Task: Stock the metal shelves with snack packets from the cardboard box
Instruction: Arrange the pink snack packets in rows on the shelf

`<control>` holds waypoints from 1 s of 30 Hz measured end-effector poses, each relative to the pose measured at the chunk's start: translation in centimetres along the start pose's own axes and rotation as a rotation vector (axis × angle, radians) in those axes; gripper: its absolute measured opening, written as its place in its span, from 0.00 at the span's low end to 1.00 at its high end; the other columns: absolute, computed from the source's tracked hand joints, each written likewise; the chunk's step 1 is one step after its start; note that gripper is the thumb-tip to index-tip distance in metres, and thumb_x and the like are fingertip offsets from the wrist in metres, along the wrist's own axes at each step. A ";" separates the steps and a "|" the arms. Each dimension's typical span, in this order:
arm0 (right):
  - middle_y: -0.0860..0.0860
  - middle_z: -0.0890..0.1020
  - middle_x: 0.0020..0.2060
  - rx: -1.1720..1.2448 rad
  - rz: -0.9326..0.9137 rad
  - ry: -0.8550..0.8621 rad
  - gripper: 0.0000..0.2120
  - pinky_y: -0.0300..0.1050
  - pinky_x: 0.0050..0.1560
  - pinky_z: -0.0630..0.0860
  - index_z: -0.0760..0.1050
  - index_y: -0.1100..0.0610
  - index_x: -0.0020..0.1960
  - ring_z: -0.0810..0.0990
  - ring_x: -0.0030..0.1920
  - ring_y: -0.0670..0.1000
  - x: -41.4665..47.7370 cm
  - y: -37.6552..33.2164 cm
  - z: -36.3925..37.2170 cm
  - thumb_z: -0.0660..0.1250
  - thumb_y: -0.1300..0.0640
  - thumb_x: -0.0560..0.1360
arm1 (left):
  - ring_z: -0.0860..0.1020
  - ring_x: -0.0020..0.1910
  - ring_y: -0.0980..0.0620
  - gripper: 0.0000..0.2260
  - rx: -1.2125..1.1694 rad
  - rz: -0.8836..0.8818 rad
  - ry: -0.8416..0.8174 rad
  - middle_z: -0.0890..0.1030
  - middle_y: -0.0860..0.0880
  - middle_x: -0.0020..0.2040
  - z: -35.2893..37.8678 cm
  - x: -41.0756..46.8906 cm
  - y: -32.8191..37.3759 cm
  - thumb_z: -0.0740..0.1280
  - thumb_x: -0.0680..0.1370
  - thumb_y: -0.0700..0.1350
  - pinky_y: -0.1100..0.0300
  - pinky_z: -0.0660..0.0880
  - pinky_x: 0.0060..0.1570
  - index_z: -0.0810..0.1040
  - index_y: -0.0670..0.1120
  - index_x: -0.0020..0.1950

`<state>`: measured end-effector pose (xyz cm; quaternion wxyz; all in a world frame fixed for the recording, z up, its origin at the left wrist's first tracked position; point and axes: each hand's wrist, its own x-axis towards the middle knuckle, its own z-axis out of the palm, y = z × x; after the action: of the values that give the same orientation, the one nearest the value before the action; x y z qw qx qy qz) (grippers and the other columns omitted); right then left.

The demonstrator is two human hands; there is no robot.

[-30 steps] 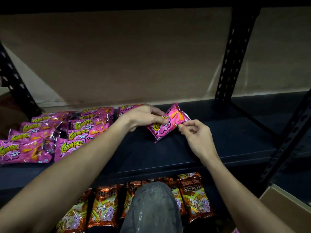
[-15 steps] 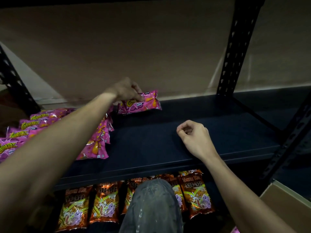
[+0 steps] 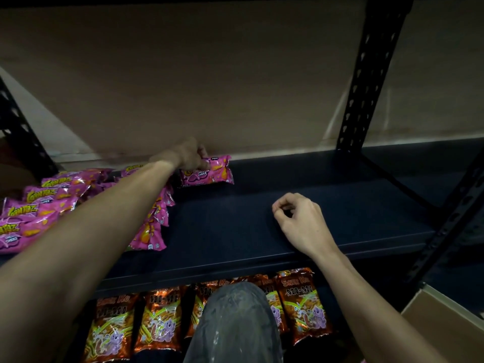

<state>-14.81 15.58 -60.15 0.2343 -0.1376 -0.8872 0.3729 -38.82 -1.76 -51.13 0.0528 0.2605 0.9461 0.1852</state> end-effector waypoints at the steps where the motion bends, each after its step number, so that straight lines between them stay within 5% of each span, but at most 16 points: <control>1: 0.43 0.79 0.47 -0.003 -0.004 -0.001 0.05 0.29 0.48 0.70 0.80 0.50 0.44 0.77 0.49 0.40 0.0 0.0 0.0 0.67 0.58 0.77 | 0.76 0.43 0.50 0.07 0.004 0.001 0.000 0.79 0.49 0.40 0.1 0.0 -0.1 0.75 0.74 0.45 0.57 0.73 0.49 0.79 0.45 0.48; 22: 0.44 0.79 0.49 -0.021 -0.006 -0.021 0.05 0.35 0.51 0.72 0.80 0.50 0.46 0.77 0.51 0.42 -0.2 -0.2 -0.1 0.67 0.58 0.77 | 0.77 0.57 0.46 0.12 0.025 -0.013 0.049 0.80 0.44 0.57 0.2 -0.6 -0.8 0.73 0.76 0.44 0.57 0.72 0.58 0.80 0.43 0.58; 30: 0.43 0.78 0.48 -0.035 -0.006 -0.018 0.05 0.26 0.46 0.67 0.80 0.51 0.46 0.77 0.50 0.41 -0.3 -0.1 -0.1 0.67 0.58 0.77 | 0.76 0.50 0.50 0.12 -0.052 0.017 0.061 0.81 0.45 0.56 0.0 -1.7 0.1 0.72 0.77 0.45 0.60 0.70 0.51 0.79 0.43 0.58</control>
<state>-14.54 15.43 -60.11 0.2250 -0.1358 -0.8960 0.3580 -37.29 -2.55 -51.11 0.0292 0.2615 0.9399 0.2178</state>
